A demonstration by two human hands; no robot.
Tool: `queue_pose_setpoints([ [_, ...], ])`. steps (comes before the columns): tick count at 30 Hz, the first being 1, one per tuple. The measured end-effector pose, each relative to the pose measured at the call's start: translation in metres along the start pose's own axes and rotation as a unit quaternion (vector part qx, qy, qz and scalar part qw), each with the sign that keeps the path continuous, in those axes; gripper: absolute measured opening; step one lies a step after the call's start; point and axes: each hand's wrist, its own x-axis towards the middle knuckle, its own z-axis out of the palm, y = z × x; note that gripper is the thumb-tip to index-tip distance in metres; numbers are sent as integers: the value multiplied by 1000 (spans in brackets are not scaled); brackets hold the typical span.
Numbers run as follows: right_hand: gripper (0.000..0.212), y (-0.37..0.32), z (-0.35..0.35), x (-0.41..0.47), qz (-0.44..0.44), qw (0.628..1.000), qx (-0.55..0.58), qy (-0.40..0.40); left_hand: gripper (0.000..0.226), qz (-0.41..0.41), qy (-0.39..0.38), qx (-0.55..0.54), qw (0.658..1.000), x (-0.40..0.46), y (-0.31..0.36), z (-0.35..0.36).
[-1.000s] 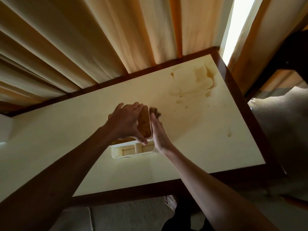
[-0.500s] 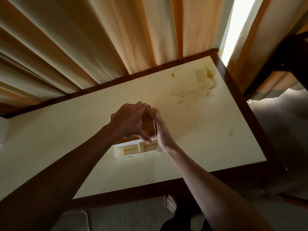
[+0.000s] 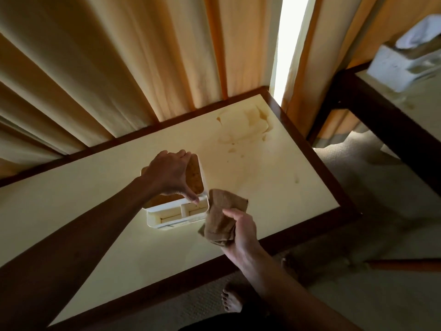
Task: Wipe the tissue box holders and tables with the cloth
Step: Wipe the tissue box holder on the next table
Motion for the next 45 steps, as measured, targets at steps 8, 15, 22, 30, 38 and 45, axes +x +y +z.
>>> queue_pose_setpoints([
  [8,32,-22,-16,-8,-66,989,129,-18,128,71,-48,101,991,-1,-10,-12],
  [15,30,-27,-19,-7,-70,994,85,-15,135,84,-78,104,988,-9,-11,-17],
  [22,40,-38,-18,-2,-72,995,64,-18,137,-156,-3,-126,980,-14,-3,7],
  [30,45,-53,2,16,-55,996,52,-44,144,-225,-50,-134,964,-3,-3,13],
  [38,28,-83,-1,35,-34,996,44,-70,145,-226,-81,-124,963,-1,-3,7],
  [45,39,-98,-3,63,-15,998,13,-53,147,-197,-98,-123,968,6,-8,3],
])
